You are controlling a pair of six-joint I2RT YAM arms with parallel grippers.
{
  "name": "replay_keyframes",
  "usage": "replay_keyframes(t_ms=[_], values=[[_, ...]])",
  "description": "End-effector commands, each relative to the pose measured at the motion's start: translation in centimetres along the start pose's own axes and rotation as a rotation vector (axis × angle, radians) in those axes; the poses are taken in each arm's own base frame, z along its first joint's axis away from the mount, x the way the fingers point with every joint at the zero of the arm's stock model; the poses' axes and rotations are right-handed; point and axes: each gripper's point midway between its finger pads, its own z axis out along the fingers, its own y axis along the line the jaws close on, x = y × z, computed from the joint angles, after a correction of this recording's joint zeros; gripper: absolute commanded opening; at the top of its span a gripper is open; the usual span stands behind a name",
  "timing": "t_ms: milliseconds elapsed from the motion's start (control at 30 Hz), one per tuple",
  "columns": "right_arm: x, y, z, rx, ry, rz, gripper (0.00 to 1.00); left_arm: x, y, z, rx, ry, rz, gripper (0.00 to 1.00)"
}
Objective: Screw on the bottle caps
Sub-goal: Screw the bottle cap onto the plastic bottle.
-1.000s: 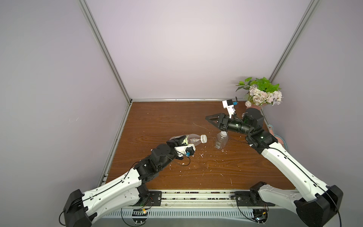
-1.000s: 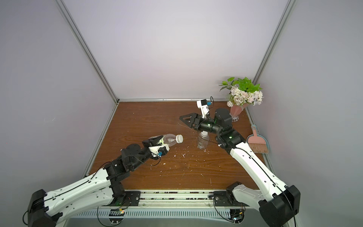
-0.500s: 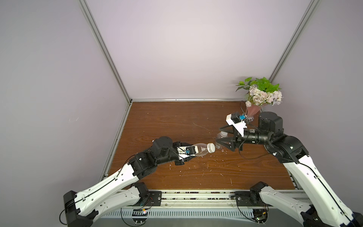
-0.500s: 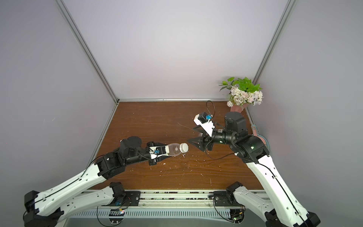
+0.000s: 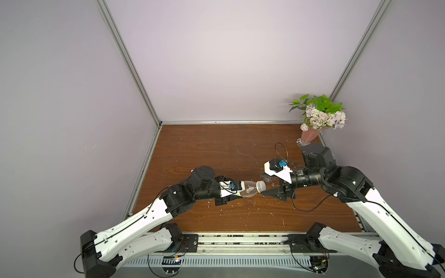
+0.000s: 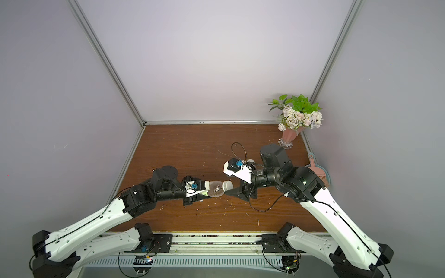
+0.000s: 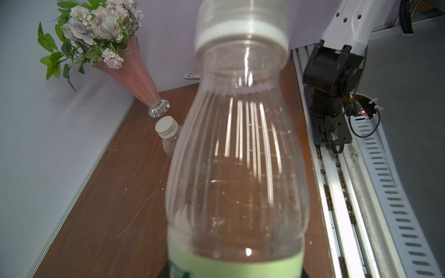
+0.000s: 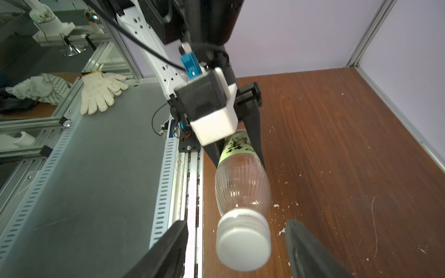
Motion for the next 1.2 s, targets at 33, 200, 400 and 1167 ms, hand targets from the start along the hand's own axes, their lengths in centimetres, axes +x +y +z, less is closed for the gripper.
replay_keyframes(t_ms=[33, 200, 400, 1167], values=[[0.0, -0.4, -0.6, 0.056, 0.025, -0.041, 0.69, -1.2, -0.3, -0.5, 0.021, -0.029, -0.005, 0.41], [0.5, -0.6, -0.4, 0.059, 0.056, -0.034, 0.62, -1.4, -0.3, -0.6, 0.019, -0.035, -0.006, 0.41], [0.9, -0.8, 0.0, 0.069, 0.081, -0.019, 0.57, -1.4, -0.2, -0.6, 0.014, -0.035, -0.006, 0.41], [0.5, -1.5, 1.8, 0.065, 0.017, 0.151, 0.0, -1.1, 2.5, -0.9, -0.154, -0.038, 0.032, 0.42]])
